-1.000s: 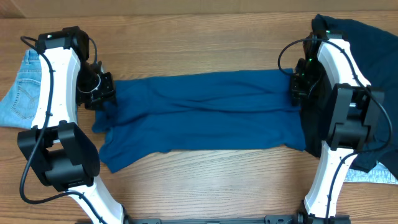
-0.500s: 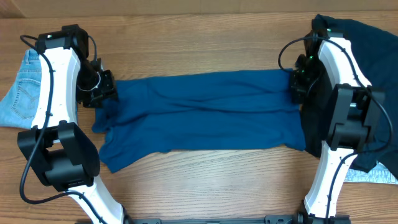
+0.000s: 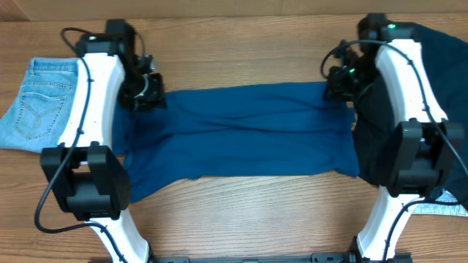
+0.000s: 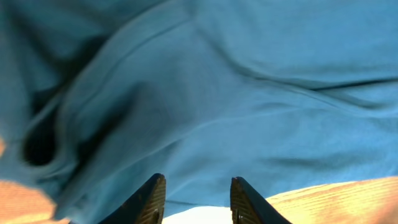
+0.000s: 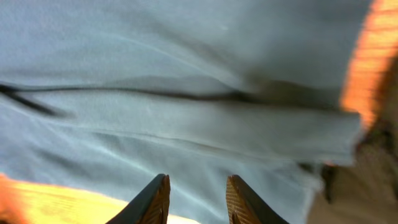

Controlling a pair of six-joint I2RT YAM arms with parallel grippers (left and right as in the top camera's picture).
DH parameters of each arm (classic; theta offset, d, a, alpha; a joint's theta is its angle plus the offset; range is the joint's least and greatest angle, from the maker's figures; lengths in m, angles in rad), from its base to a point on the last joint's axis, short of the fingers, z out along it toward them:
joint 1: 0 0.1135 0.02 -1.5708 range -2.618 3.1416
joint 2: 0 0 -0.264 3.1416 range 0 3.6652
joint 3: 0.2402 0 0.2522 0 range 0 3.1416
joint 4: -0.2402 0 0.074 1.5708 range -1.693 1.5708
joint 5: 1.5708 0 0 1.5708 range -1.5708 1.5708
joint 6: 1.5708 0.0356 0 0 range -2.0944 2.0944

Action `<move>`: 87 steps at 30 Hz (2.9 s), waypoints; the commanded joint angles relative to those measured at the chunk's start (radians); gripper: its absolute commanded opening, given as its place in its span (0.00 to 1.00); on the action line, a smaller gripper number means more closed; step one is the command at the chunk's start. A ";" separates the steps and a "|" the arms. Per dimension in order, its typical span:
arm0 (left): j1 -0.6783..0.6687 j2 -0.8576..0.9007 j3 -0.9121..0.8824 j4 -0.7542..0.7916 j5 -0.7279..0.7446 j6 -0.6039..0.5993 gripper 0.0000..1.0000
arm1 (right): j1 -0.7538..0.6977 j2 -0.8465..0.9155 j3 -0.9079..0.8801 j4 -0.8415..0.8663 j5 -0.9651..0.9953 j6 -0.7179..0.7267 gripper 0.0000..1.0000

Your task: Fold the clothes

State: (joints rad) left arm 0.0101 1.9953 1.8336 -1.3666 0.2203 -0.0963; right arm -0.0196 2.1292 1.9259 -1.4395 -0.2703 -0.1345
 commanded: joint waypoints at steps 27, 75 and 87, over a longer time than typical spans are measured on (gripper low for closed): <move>-0.050 -0.019 -0.340 0.194 -0.021 0.014 0.41 | -0.019 -0.006 -0.013 0.156 0.194 0.125 0.61; -0.050 -0.019 -0.340 0.195 -0.079 0.010 0.41 | -0.060 0.171 0.040 0.411 0.314 0.322 0.60; -0.048 -0.019 -0.342 0.402 -0.150 -0.050 0.45 | -0.058 -0.031 0.112 0.140 0.178 0.261 0.63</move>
State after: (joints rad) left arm -0.0437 1.9953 1.4963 -0.9955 0.0910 -0.1276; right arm -0.0769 2.1605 2.0117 -1.2606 -0.0364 0.1505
